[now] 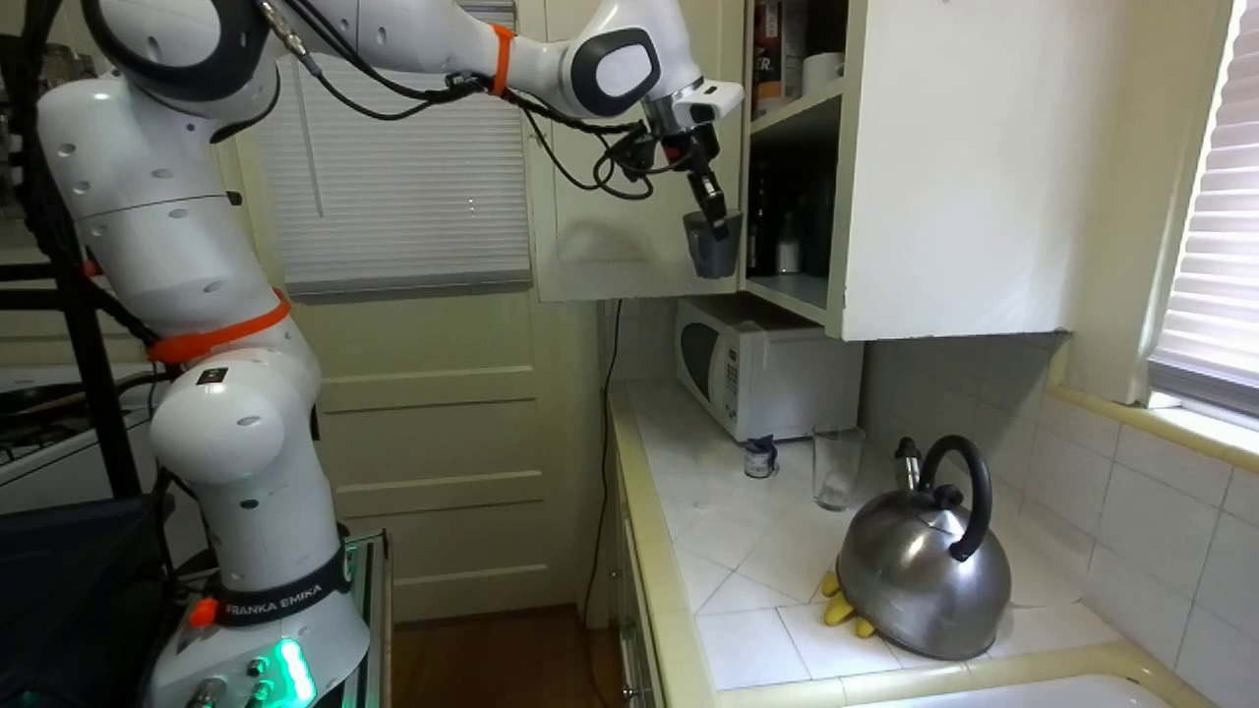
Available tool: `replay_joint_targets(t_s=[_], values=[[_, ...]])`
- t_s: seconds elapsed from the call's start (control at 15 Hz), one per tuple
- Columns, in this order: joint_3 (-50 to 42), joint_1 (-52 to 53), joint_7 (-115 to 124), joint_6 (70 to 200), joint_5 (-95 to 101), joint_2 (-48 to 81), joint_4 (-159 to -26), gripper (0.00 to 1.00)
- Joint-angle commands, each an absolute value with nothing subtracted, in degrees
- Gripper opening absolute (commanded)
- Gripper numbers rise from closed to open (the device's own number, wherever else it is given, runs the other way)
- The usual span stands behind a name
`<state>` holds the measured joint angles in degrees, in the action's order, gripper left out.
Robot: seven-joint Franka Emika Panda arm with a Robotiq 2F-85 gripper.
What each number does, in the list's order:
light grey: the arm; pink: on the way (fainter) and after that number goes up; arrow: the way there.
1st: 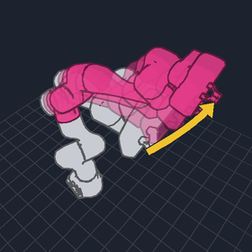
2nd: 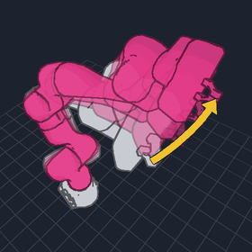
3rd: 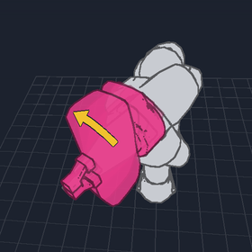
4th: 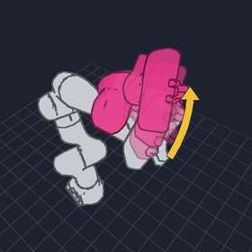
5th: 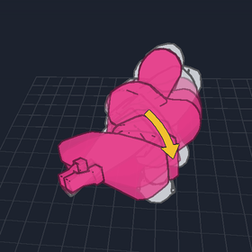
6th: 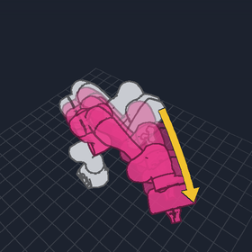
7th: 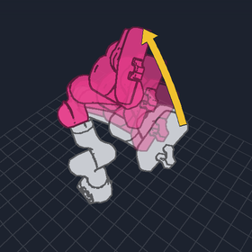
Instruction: Move the grey mug to the open cabinet
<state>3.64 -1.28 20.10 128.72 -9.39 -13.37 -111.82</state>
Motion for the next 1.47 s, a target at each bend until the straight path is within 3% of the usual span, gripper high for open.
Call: replay_joint_targets(t_s=[0.0,0.27,0.33,0.53,1.4], values=[[3.4,-1.0,22.3,131.1,-8.9,-12.1,-111.0,0.09],[3.2,-1.2,24.8,134.6,-8.3,-8.7,-109.3,0.09],[3.4,-1.7,26.7,135.4,-7.1,-7.6,-108.7,0.02],[4.3,-2.4,34.5,139.8,-1.4,-3.0,-105.3,0.02],[1.3,2.5,55.1,136.6,7.9,9.9,-88.2,0.02]])
